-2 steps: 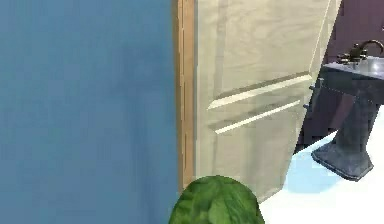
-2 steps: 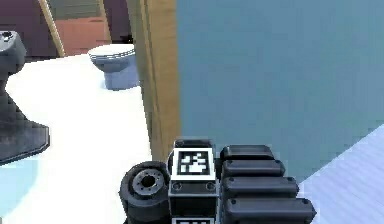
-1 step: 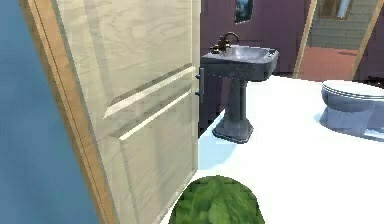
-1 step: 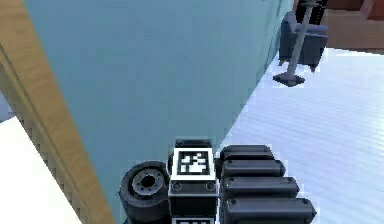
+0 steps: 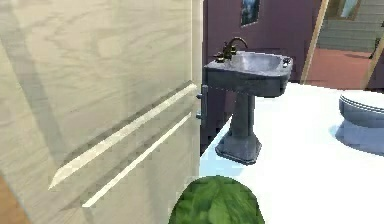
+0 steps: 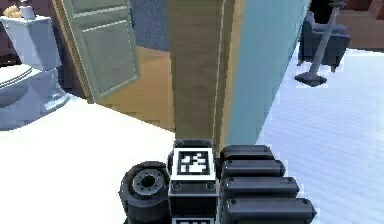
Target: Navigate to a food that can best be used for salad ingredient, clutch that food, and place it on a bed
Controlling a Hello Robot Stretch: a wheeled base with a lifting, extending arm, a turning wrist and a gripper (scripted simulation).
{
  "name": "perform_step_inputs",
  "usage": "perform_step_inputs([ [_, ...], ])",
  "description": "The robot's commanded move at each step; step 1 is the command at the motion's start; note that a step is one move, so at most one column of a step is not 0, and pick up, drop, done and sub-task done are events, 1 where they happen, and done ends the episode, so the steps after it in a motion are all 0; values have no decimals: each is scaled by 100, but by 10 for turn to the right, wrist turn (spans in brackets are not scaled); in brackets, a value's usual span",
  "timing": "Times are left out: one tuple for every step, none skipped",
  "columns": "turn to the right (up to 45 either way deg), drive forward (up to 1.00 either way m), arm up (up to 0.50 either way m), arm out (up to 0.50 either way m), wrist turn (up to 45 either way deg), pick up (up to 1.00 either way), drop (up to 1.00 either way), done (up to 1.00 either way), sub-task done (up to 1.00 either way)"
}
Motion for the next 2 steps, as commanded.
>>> perform_step_inputs([
  [270, 0, 0, 0, 0, 0, 0, 0, 0],
  [0, 45, 0, 0, 0, 0, 0, 0, 0],
])
